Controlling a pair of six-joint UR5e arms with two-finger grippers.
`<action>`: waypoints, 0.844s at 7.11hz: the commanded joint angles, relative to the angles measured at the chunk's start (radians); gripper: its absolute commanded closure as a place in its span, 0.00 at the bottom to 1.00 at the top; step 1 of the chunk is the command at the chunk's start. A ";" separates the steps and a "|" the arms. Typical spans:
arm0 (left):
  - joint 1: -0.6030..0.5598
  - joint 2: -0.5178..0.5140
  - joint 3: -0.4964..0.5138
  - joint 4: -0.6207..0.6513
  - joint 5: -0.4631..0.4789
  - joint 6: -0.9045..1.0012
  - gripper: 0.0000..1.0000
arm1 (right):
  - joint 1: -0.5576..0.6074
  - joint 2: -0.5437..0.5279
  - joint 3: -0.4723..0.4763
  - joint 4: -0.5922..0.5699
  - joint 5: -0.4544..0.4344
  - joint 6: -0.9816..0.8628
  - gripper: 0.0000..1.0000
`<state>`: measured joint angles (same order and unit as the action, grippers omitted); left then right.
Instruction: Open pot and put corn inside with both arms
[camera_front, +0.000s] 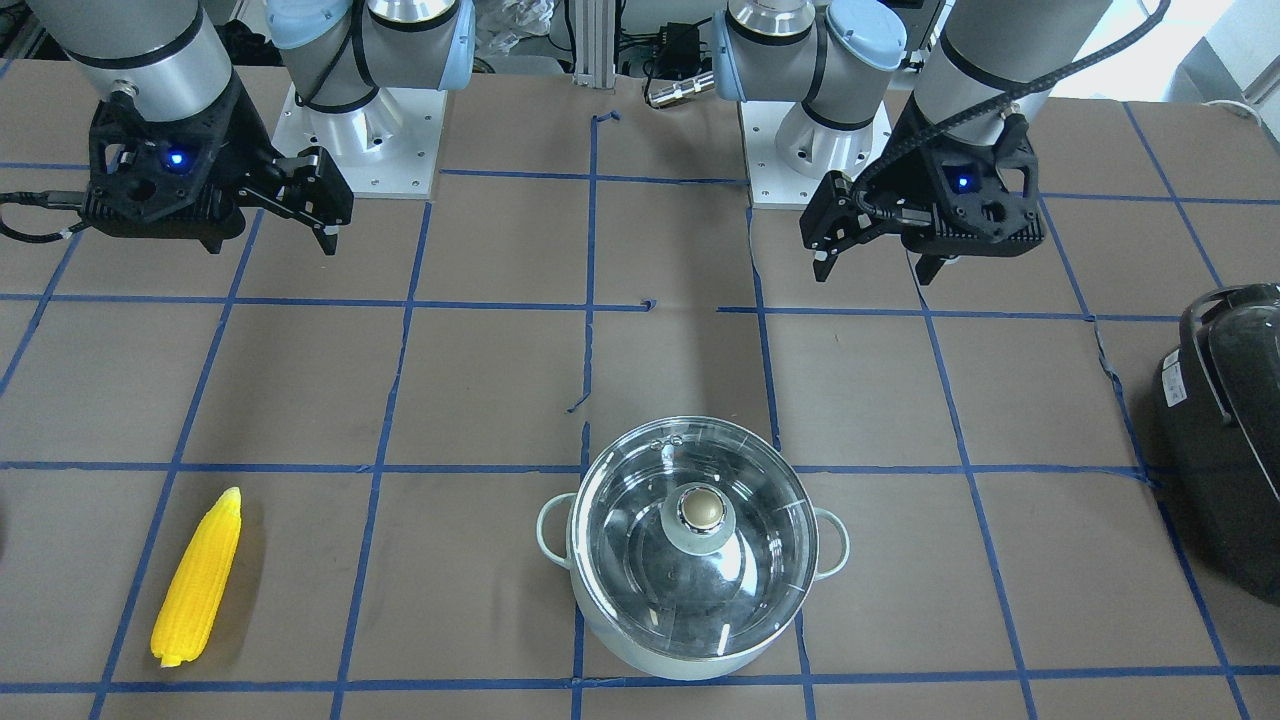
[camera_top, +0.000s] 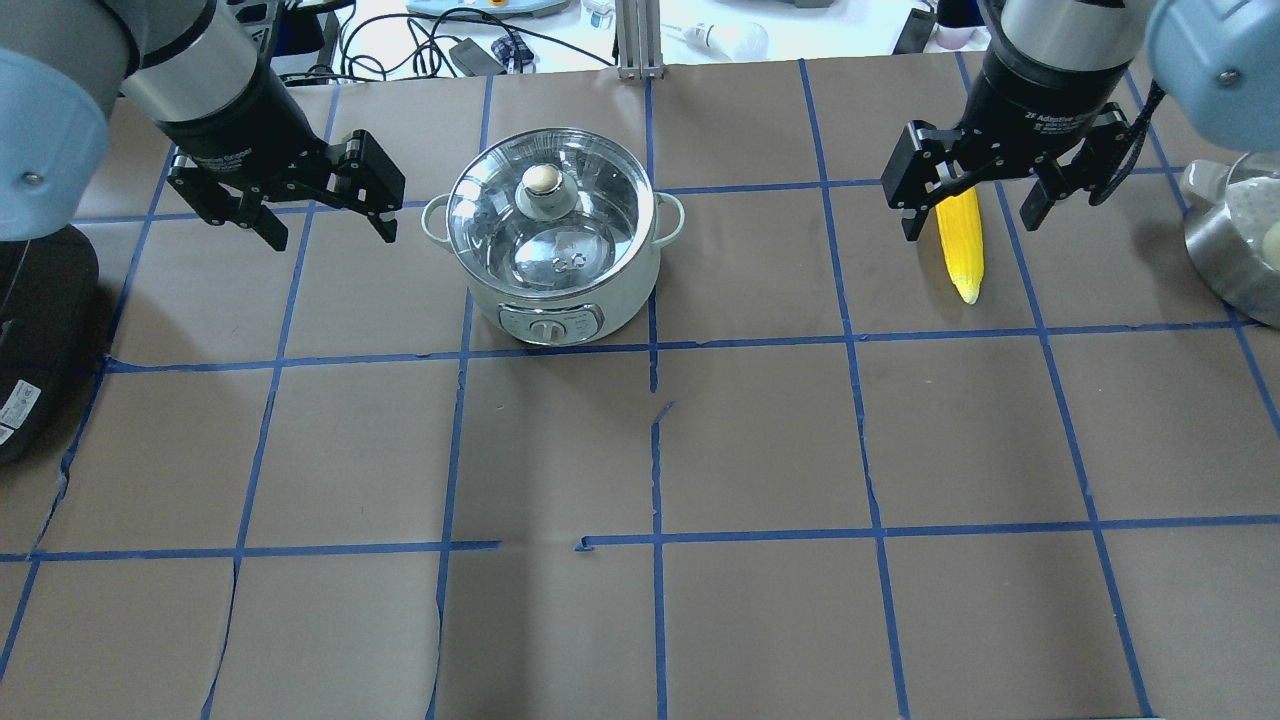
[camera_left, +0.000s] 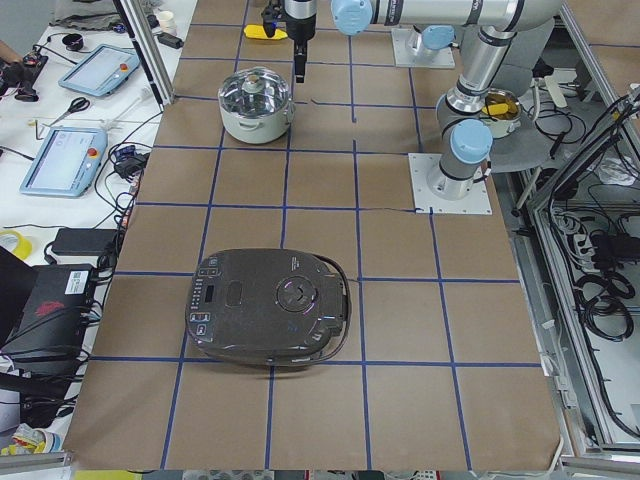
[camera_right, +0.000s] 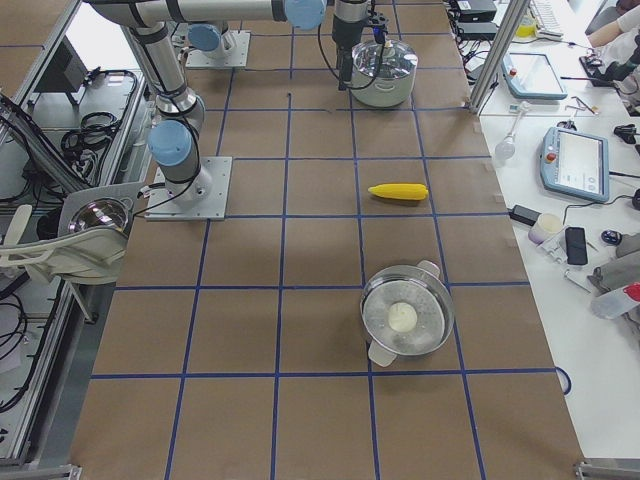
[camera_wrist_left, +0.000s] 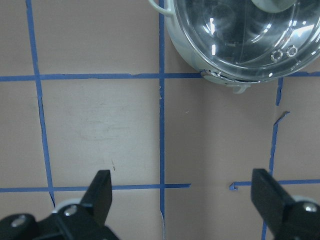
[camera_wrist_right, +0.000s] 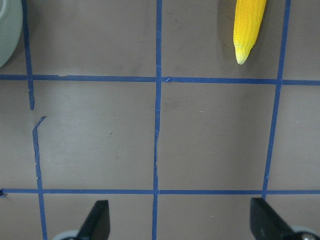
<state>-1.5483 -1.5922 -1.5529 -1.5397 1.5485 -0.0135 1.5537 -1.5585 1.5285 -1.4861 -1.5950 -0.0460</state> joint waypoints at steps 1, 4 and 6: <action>-0.007 -0.107 0.110 -0.008 0.010 -0.062 0.00 | 0.000 -0.005 -0.001 0.009 0.018 0.000 0.00; -0.113 -0.340 0.308 0.021 0.021 -0.220 0.00 | -0.004 0.005 0.007 0.007 0.007 0.000 0.00; -0.186 -0.496 0.463 0.032 0.024 -0.232 0.00 | -0.027 0.033 0.004 -0.046 0.003 0.005 0.00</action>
<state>-1.6883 -1.9927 -1.1792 -1.5166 1.5700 -0.2304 1.5432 -1.5469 1.5336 -1.4999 -1.5916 -0.0421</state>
